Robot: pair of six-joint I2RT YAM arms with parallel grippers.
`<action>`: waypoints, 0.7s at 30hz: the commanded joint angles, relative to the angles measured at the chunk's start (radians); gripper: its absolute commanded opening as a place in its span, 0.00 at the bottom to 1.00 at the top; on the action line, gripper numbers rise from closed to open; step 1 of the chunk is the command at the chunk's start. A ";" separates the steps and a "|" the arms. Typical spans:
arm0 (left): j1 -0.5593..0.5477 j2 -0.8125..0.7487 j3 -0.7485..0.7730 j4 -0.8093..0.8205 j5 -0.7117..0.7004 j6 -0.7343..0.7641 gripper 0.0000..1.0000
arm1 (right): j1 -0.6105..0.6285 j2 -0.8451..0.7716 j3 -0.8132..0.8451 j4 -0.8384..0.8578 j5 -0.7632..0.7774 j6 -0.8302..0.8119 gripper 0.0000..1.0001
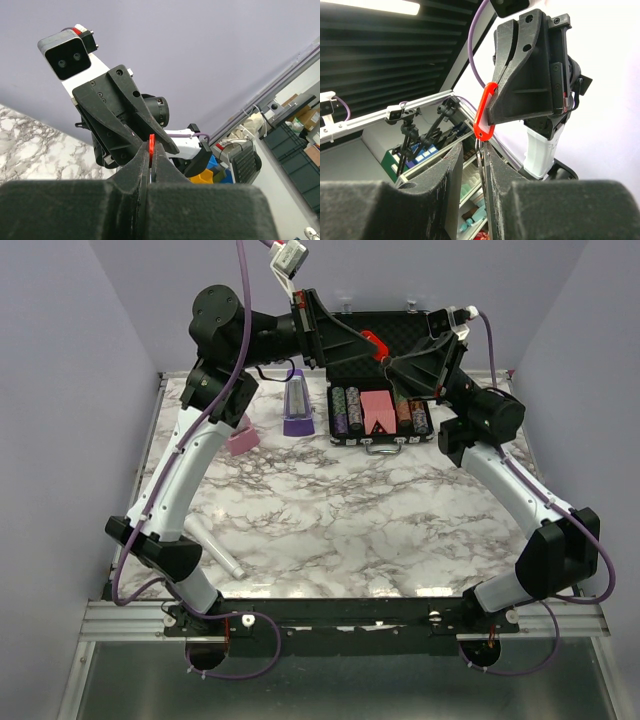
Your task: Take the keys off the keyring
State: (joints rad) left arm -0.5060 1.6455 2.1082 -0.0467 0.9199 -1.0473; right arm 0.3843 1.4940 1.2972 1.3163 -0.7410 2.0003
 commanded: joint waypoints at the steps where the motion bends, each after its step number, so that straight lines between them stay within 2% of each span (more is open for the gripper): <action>1: 0.004 -0.046 -0.019 0.010 -0.023 0.018 0.00 | 0.005 -0.006 -0.022 0.468 0.032 0.190 0.31; 21: 0.004 -0.073 -0.030 -0.047 -0.049 0.075 0.00 | 0.004 0.000 -0.027 0.468 0.037 0.190 0.30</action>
State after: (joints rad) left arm -0.5049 1.5997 2.0850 -0.0872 0.8906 -0.9901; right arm 0.3843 1.4940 1.2720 1.3163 -0.7219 2.0003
